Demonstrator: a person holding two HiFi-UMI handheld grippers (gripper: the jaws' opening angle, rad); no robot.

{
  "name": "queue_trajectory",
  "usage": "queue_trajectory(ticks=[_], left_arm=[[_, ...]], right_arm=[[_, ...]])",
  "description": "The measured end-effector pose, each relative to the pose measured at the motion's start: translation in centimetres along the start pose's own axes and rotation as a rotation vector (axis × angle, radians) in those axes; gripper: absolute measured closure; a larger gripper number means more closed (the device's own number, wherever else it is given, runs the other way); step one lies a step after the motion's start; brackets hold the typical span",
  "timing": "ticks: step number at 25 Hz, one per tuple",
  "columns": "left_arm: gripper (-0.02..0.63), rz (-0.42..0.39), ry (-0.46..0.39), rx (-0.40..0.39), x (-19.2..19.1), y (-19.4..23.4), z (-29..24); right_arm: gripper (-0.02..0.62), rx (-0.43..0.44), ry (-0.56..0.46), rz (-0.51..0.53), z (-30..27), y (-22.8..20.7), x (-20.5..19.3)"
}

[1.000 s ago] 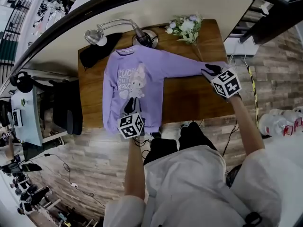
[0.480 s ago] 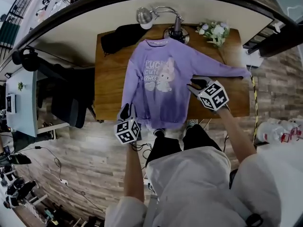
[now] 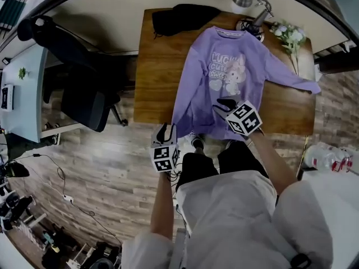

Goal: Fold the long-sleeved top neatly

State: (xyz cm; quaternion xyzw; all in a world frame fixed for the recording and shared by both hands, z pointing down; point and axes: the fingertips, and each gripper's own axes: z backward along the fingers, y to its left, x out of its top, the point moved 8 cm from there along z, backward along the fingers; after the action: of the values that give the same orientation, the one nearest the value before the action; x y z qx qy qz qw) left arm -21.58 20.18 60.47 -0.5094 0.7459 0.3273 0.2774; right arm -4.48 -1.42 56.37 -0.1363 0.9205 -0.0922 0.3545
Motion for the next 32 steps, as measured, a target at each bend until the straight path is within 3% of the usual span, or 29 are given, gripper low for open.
queue_trajectory(ticks=[5,12,15,17,18,32], left_arm=[[0.412,0.041,0.036,-0.081,-4.6,0.9,0.9],[0.388,0.052,0.142,-0.156,-7.8,-1.0,-0.9],[0.408,0.035,0.169,-0.104,-8.0,-1.3,-1.4],[0.541,0.027,0.159,-0.061,-8.0,-1.1,-1.2],[0.550,0.026,0.152,-0.047,-7.9,-1.0,-0.9],[0.561,-0.217,0.055,0.108,-0.2,0.3,4.4]], right_arm=[[0.477,0.025,-0.003,-0.023,-2.7,3.2,0.4],[0.479,0.045,0.029,0.002,-3.7,5.1,0.1],[0.477,0.048,0.022,0.013,-3.3,5.4,0.4],[0.477,0.051,0.017,0.016,-3.0,5.7,0.2],[0.477,0.053,0.016,0.016,-2.9,5.8,0.0],[0.486,0.066,-0.110,-0.059,1.1,6.4,-0.8]])
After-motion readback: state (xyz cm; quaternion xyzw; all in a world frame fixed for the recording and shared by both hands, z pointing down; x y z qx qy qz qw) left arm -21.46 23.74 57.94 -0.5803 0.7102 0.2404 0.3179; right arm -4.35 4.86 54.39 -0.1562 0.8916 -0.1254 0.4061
